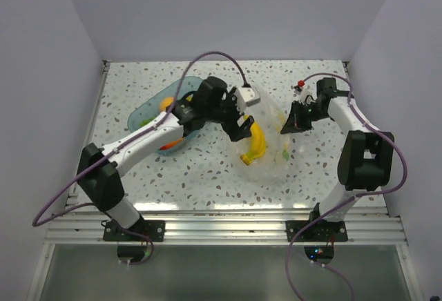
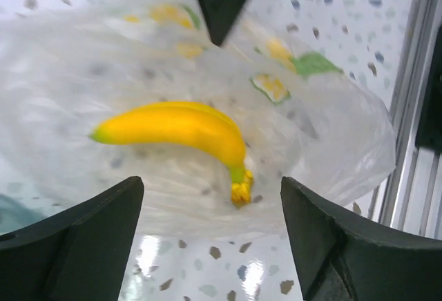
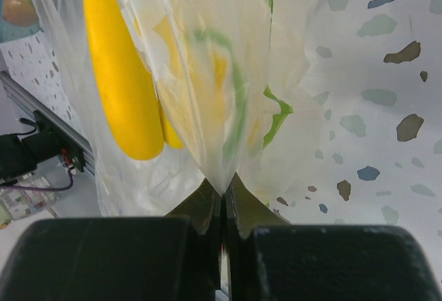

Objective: Place the fake fruits into the plastic bag and tie a complex knot

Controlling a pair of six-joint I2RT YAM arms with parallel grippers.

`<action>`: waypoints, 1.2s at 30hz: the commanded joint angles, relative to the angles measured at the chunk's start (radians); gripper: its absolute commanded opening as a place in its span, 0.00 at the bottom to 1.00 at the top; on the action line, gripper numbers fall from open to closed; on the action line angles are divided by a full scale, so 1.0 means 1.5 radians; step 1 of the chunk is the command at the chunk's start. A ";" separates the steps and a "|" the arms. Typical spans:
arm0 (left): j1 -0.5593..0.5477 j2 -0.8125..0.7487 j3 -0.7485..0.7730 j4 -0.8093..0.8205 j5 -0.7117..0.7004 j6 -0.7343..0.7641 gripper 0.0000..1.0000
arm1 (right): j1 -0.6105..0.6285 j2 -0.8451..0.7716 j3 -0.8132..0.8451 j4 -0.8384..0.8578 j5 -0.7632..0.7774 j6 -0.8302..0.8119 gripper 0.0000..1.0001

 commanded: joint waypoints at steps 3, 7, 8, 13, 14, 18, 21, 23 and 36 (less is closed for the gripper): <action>0.164 -0.075 0.018 0.003 -0.005 -0.018 0.88 | 0.005 -0.016 0.005 -0.010 -0.015 -0.034 0.00; 0.279 -0.064 -0.014 -0.074 -0.024 0.052 0.92 | 0.008 -0.034 0.006 -0.016 -0.007 -0.042 0.00; 0.321 -0.065 -0.022 -0.086 -0.024 0.067 0.92 | 0.009 -0.038 0.004 -0.018 -0.006 -0.045 0.00; 0.391 -0.033 -0.030 -0.144 -0.038 0.158 0.96 | 0.009 -0.046 0.002 -0.021 0.002 -0.048 0.00; 0.396 -0.025 -0.029 -0.152 -0.035 0.175 0.97 | 0.010 -0.044 0.004 -0.022 0.002 -0.048 0.00; 0.403 0.006 -0.043 -0.168 -0.022 0.193 1.00 | 0.010 -0.035 0.012 -0.028 0.006 -0.048 0.00; 0.403 0.016 -0.067 -0.156 -0.012 0.186 1.00 | 0.010 -0.028 0.017 -0.029 0.007 -0.047 0.00; 0.403 0.022 -0.084 -0.137 -0.010 0.176 0.98 | 0.010 -0.025 0.022 -0.031 0.010 -0.048 0.00; 0.403 0.058 -0.080 -0.086 -0.009 0.142 0.59 | 0.013 -0.008 0.032 -0.052 0.014 -0.071 0.02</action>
